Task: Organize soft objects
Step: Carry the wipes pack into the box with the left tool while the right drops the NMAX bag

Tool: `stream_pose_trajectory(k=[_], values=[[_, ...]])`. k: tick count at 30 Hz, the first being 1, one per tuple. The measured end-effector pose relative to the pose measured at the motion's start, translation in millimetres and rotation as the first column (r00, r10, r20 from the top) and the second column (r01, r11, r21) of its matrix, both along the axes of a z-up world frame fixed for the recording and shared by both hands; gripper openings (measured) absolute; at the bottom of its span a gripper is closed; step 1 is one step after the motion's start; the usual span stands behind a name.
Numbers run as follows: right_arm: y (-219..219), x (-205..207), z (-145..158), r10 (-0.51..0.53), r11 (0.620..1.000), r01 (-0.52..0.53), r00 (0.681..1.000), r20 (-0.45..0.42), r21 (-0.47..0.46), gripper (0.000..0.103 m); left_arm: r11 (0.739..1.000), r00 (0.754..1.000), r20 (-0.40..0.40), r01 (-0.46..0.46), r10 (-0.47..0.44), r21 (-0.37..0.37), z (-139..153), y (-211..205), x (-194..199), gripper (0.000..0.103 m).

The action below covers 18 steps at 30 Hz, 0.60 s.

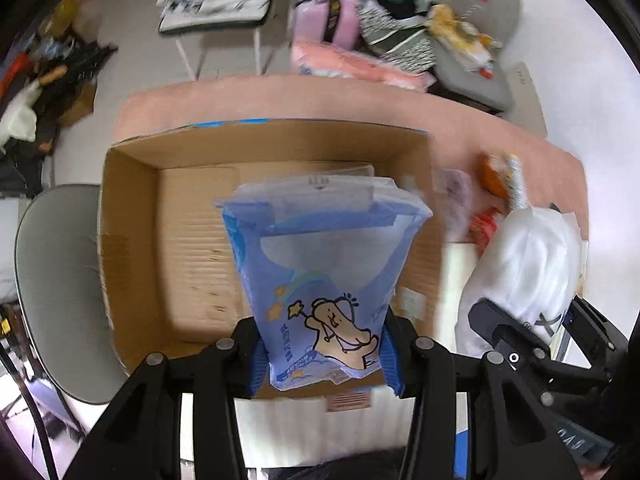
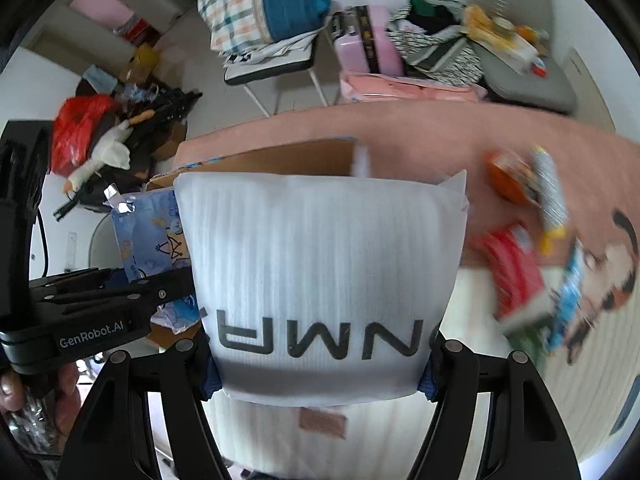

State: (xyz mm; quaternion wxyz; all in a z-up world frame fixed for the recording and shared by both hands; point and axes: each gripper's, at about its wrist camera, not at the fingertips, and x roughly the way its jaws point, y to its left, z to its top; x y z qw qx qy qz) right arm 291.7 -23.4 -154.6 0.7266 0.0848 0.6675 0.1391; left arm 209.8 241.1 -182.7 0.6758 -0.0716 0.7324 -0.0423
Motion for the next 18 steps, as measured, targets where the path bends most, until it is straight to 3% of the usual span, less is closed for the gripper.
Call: stream_pose_trajectory(k=[3, 5, 6, 8, 10, 13, 18], values=[[50, 21, -23, 0.026, 0.999, -0.027, 0.999, -0.020, -0.040, 0.073, 0.999, 0.998, -0.047, -0.029, 0.028, -0.015, -21, -2, 32, 0.043], [51, 35, -63, 0.036, 0.997, -0.038, 0.999, -0.039, -0.065, 0.073, 0.999, 0.997, -0.076, -0.033, 0.032, -0.020, -34, 0, 55, 0.043], [66, 40, -74, 0.037, 0.996, -0.042, 0.998, -0.054, -0.082, 0.074, 0.999, 0.995, -0.091, -0.034, 0.032, -0.023, -51, -26, 80, 0.043], [69, 56, -106, 0.044, 0.993, -0.053, 0.996, -0.081, -0.110, 0.073, 0.998, 0.992, -0.127, -0.034, 0.027, -0.051, -62, -13, 85, 0.044], [77, 61, -129, 0.050, 0.989, -0.065, 0.993, -0.108, -0.135, 0.074, 0.998, 0.988, -0.156, -0.028, 0.019, -0.055, -94, -24, 102, 0.044], [76, 67, -163, 0.053, 0.984, -0.076, 0.988, -0.144, -0.163, 0.074, 0.998, 0.980, -0.197, -0.009, -0.004, -0.065, -121, -19, 100, 0.045], [77, 70, -194, 0.048, 0.975, -0.084, 0.983, -0.178, -0.205, 0.074, 0.996, 0.973, -0.232, -0.005, -0.015, -0.088, -139, -14, 87, 0.046]])
